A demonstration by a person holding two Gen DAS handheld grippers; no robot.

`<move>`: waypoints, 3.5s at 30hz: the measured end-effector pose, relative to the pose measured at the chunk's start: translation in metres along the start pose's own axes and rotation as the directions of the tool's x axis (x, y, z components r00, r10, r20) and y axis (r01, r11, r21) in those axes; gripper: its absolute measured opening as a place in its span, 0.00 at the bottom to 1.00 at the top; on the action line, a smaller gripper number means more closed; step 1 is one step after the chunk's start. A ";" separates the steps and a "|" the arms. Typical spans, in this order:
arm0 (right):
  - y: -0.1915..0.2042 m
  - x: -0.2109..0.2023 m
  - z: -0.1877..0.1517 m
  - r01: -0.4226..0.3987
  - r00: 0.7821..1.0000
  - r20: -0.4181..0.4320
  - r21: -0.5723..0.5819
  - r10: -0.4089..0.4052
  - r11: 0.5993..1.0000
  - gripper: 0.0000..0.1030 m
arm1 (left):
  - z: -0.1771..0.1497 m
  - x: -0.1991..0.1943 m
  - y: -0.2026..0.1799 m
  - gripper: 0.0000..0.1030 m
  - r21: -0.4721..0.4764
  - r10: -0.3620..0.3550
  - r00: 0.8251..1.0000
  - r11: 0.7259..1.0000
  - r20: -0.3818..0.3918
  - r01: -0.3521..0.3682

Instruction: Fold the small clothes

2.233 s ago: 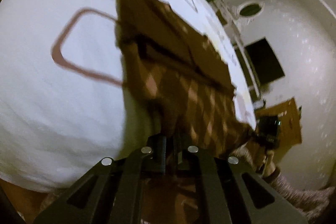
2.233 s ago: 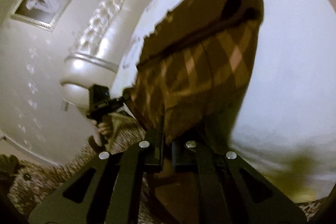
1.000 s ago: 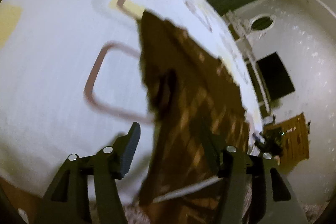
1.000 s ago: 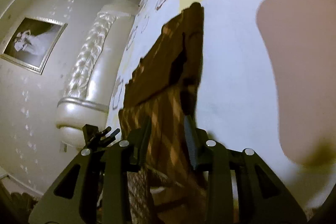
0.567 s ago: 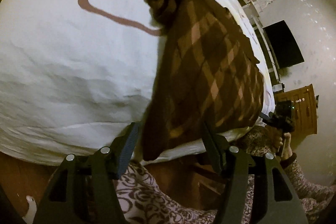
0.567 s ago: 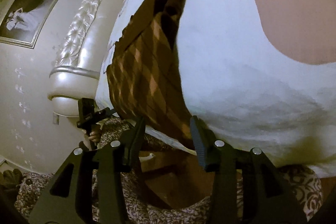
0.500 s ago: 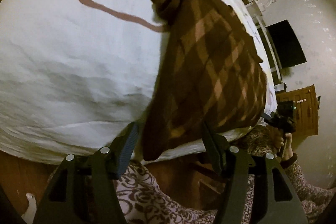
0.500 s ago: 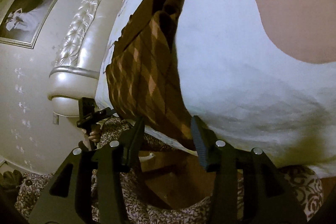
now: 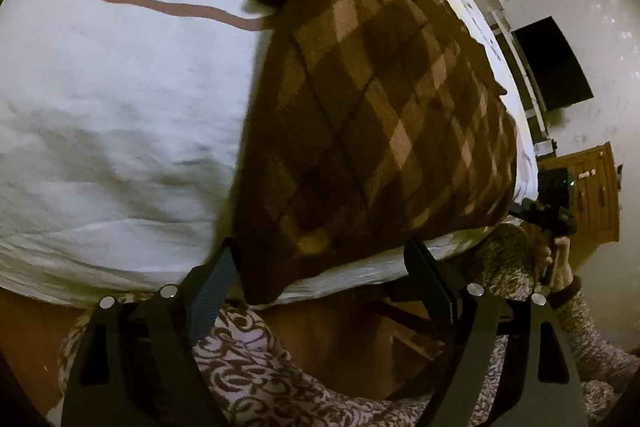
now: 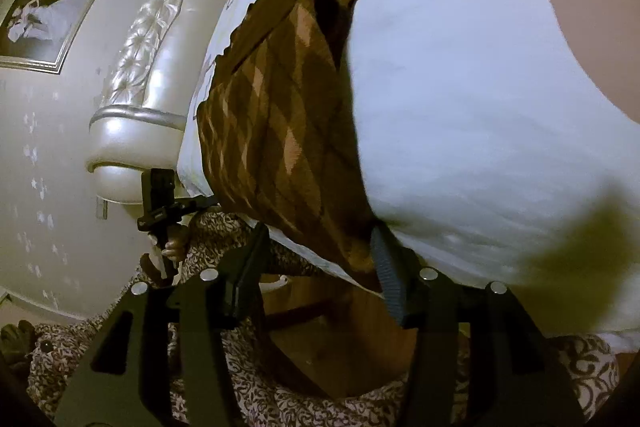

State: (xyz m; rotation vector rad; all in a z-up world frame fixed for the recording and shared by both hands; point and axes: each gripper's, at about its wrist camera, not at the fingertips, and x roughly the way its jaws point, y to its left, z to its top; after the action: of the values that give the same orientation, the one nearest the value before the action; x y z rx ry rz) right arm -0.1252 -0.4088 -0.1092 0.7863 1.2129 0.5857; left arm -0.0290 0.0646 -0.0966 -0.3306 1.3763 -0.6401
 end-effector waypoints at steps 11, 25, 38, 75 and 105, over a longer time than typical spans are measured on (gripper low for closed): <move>0.004 0.006 0.001 -0.008 1.000 -0.015 -0.001 0.008 1.000 0.52 | -0.003 0.008 0.005 0.37 -0.016 0.042 0.998 0.999 -0.040 -0.043; 0.009 0.020 0.002 0.043 0.997 -0.061 -0.028 -0.045 0.999 0.21 | -0.002 0.011 -0.004 0.07 0.014 0.047 0.998 0.999 -0.045 -0.047; 0.002 0.017 -0.001 0.082 0.991 -0.102 -0.004 -0.082 0.997 0.52 | -0.003 0.008 -0.004 0.05 0.006 0.038 0.999 0.999 -0.014 -0.038; -0.025 -0.015 -0.006 -0.297 0.954 0.104 0.178 0.282 0.938 0.65 | -0.002 0.006 0.007 0.05 -0.064 -0.002 1.000 0.998 -0.009 0.002; -0.002 0.006 0.005 -0.125 0.990 -0.068 0.037 0.127 0.991 0.57 | -0.003 0.006 0.007 0.05 -0.078 -0.011 1.000 0.997 -0.011 0.010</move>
State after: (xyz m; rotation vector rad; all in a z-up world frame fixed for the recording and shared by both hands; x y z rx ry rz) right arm -0.1190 -0.4068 -0.1135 0.8808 1.2454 0.7033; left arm -0.0301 0.0674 -0.1059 -0.3971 1.4132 -0.5984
